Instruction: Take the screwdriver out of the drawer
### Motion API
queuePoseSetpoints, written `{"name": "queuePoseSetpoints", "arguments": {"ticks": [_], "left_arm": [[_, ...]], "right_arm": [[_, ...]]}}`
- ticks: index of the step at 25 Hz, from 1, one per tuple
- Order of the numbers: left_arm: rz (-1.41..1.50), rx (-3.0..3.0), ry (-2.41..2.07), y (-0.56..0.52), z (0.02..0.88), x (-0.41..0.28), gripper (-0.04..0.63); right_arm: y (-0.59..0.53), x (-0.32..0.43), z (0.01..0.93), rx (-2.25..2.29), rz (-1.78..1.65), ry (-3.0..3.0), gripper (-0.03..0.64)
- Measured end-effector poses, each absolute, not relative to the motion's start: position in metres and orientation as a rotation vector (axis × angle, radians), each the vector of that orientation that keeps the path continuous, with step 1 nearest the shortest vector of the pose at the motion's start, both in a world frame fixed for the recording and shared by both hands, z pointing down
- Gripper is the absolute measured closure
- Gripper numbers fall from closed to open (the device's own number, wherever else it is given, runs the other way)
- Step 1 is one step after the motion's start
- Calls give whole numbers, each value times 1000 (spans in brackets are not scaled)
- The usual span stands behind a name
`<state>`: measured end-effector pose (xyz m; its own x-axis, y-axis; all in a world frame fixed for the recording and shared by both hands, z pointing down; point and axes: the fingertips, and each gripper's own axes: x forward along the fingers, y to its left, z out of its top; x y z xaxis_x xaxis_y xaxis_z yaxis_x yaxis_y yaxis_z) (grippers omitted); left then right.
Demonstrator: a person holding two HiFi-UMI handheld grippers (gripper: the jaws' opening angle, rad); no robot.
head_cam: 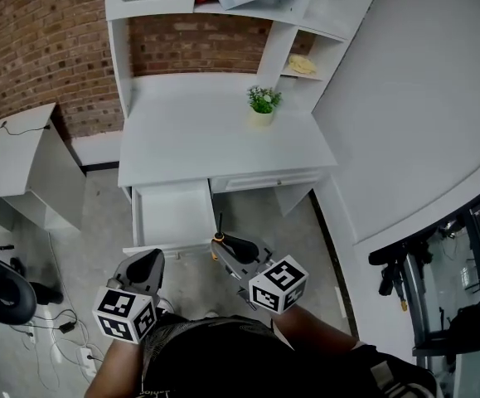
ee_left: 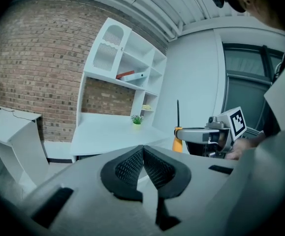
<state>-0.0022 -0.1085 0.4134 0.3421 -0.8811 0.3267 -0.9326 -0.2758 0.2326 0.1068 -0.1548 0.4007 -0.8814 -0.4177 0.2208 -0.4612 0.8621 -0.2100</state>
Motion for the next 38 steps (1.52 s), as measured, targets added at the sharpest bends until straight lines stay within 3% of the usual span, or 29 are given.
{"name": "queuePoseSetpoints", "arguments": {"ticks": [38], "left_arm": [[225,2289,-1527,-118,413,-9,577]], "right_arm": [[-158,97,401,751,386,-2840,543]]}}
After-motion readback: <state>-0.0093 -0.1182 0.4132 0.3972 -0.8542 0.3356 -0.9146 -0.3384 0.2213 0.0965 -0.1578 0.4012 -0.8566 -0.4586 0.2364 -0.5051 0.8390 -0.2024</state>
